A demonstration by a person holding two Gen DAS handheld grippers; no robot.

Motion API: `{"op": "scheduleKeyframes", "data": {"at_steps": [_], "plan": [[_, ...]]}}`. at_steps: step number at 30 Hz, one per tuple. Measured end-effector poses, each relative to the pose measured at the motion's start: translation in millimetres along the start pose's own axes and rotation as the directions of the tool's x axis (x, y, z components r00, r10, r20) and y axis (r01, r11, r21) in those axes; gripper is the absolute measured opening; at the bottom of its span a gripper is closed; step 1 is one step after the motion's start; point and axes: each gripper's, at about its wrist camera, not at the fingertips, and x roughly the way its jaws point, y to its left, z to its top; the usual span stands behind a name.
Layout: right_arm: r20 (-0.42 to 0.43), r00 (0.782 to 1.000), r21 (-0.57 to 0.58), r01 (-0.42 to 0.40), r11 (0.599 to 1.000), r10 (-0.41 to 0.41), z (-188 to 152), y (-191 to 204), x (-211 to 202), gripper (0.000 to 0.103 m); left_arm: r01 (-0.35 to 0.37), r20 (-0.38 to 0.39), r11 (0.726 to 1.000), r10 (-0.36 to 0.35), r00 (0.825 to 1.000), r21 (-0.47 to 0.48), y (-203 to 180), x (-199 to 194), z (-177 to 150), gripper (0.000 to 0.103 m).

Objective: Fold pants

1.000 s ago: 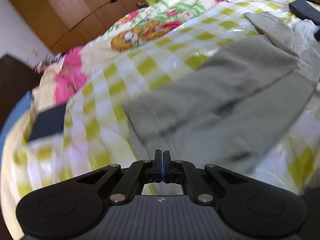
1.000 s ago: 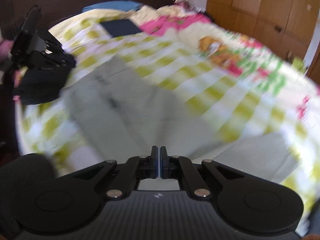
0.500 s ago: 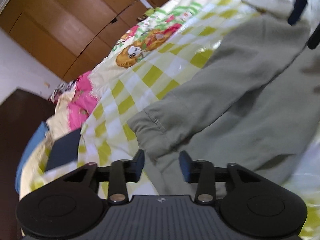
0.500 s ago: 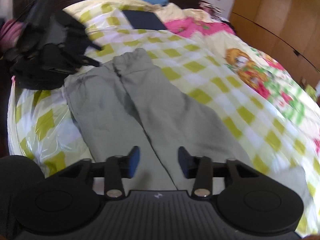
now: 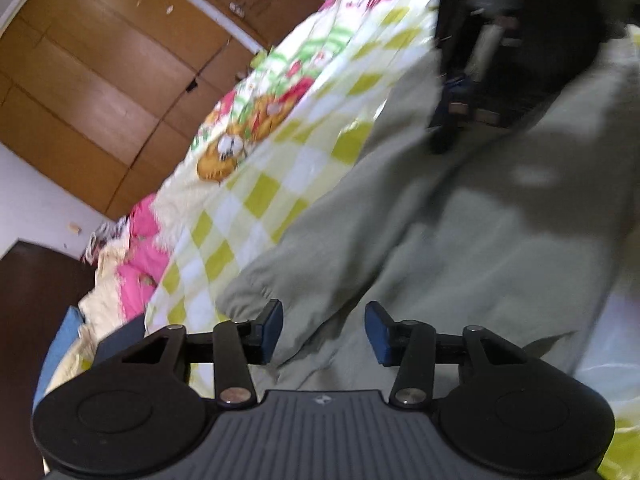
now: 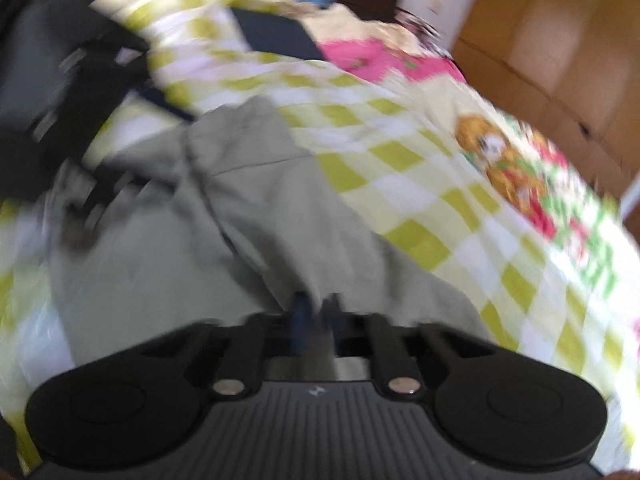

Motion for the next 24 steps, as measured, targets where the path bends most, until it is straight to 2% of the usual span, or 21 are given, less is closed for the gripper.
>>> {"op": "scheduleKeyframes", "data": {"at_steps": [2, 3, 5, 10, 12, 13, 14, 18, 20, 21, 23, 24], "plan": [[0.017, 1.000, 0.076, -0.026, 0.997, 0.024, 7.9, -12.0, -6.7, 0.001, -0.013, 0.028, 1.000, 0.013, 1.000, 0.009, -9.0, -3.3, 4.9, 0.065], [0.033, 0.999, 0.104, -0.046, 0.993, 0.043, 10.9, -16.6, -14.1, 0.001, -0.042, 0.037, 0.999, 0.042, 0.998, 0.016, -13.2, -1.6, 7.0, 0.066], [0.052, 0.996, 0.114, -0.072, 0.991, 0.067, 15.9, -17.4, -26.5, 0.001, -0.096, 0.051, 0.994, 0.093, 0.994, 0.048, -20.0, 6.1, 10.1, 0.068], [0.067, 0.991, 0.131, -0.123, 0.984, 0.115, 21.0, -17.4, -48.6, 0.001, -0.239, 0.022, 0.965, 0.238, 0.971, 0.109, -25.8, 40.9, 10.8, 0.068], [0.072, 0.990, 0.120, -0.126, 0.985, 0.118, 21.4, -16.6, -52.7, 0.001, -0.257, -0.026, 0.962, 0.260, 0.965, 0.088, -16.0, 49.8, 8.6, 0.057], [0.073, 0.990, 0.119, -0.131, 0.984, 0.123, 20.5, -16.4, -55.1, 0.001, -0.259, -0.051, 0.964, 0.262, 0.964, 0.065, -8.0, 51.1, 5.8, 0.038], [0.071, 0.989, 0.117, -0.134, 0.984, 0.127, 19.4, -15.9, -56.3, 0.001, -0.263, -0.078, 0.964, 0.266, 0.961, 0.044, -0.1, 51.1, 3.0, 0.027], [0.042, 0.992, 0.074, -0.121, 0.990, 0.118, 10.0, -5.3, -48.9, 0.001, -0.279, -0.107, 0.960, 0.277, 0.955, 0.004, 18.1, 41.7, -6.2, 0.024], [0.018, 0.994, 0.052, -0.107, 0.993, 0.106, 6.3, 2.3, -41.2, 0.005, -0.288, -0.099, 0.958, 0.287, 0.953, 0.003, 17.3, 38.5, -6.1, 0.024], [0.016, 0.996, 0.022, -0.089, 0.996, 0.088, 4.5, 9.2, -37.5, 0.009, -0.286, -0.094, 0.958, 0.285, 0.954, 0.003, 16.6, 36.6, -4.4, 0.024], [0.012, 0.997, -0.039, -0.072, 0.997, 0.072, -0.6, 19.9, -31.9, 0.031, -0.278, -0.089, 0.961, 0.276, 0.957, -0.008, 17.4, 35.2, -1.4, 0.024], [0.002, 0.997, -0.060, -0.079, 0.995, 0.079, -3.9, 25.0, -28.6, 0.051, -0.279, -0.082, 0.960, 0.277, 0.957, -0.008, 18.2, 32.7, 0.6, 0.024]]}}
